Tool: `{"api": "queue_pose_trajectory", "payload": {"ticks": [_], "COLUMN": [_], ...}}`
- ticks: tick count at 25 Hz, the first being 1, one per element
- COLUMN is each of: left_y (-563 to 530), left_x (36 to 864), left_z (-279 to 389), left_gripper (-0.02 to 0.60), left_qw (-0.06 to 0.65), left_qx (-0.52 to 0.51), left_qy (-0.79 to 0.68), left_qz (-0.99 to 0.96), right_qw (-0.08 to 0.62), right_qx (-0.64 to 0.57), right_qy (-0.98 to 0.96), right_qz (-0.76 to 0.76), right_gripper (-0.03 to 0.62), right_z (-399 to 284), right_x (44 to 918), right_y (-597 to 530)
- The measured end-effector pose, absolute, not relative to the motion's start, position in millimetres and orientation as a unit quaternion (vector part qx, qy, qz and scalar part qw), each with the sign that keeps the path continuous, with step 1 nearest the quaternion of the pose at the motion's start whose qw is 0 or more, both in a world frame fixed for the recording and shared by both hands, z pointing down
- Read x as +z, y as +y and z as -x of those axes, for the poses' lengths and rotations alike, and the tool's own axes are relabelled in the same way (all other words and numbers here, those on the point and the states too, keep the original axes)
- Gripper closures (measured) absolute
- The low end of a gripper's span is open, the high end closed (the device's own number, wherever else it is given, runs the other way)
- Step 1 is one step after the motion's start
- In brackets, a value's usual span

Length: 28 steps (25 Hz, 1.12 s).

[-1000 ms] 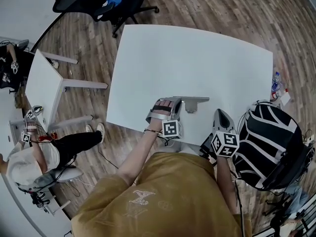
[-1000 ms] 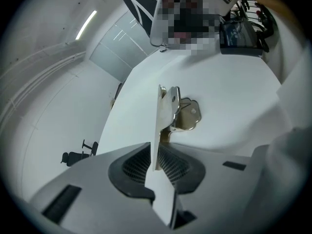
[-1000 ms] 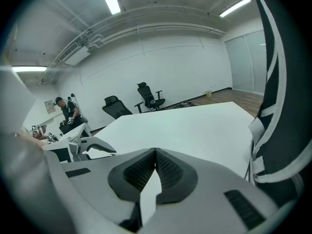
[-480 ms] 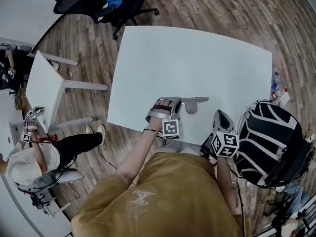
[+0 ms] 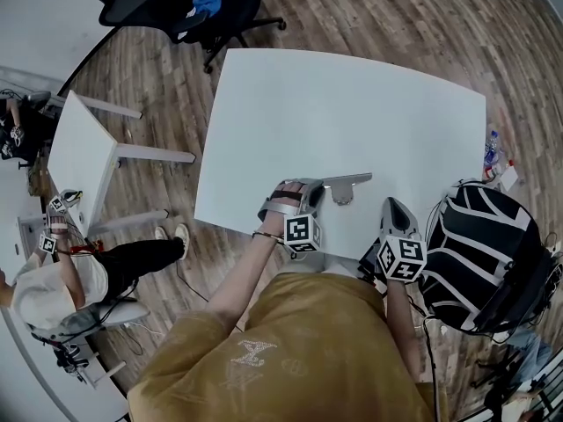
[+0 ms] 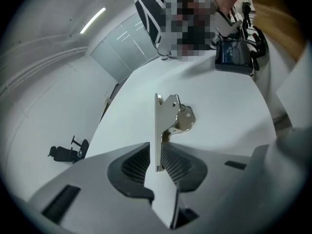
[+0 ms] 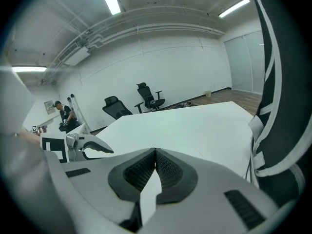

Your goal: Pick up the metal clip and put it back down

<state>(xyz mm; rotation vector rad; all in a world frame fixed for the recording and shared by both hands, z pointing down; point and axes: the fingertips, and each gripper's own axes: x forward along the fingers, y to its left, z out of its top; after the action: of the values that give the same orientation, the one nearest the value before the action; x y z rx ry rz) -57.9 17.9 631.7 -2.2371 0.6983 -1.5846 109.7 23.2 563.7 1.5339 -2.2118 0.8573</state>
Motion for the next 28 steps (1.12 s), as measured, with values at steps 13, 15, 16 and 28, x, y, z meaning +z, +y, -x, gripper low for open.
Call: {"api": "queue_pose_trajectory", "payload": {"ticks": [13, 15, 16, 28], "left_y": [-6.8, -9.0, -10.1, -26.6], "left_x": [576.5, 567.3, 562.8, 494.0], "left_z": [51.1, 48.8, 48.2, 51.7], "left_gripper": [0.553, 0.562, 0.572, 0.575], "left_qw": [0.036, 0.019, 0.014, -0.083], "left_qx": [-0.401, -0.376, -0.365, -0.215], "left_qy": [0.382, 0.398, 0.404, 0.481], "left_qz": [0.832, 0.837, 0.838, 0.846], "right_qw": [0.164, 0.160, 0.156, 0.112], "right_qx": [0.269, 0.263, 0.260, 0.192], "right_qy": [-0.782, -0.784, -0.785, -0.797], "right_qz": [-0.537, -0.539, -0.541, -0.562], "right_gripper": [0.586, 0.586, 0.586, 0.586], "right_z": [-106.1, -106.7, -107.4, -117.4], "right_x": [549.9, 543.8, 540.0, 475.2], "right_y": [16.3, 12.8, 10.7, -9.6]}}
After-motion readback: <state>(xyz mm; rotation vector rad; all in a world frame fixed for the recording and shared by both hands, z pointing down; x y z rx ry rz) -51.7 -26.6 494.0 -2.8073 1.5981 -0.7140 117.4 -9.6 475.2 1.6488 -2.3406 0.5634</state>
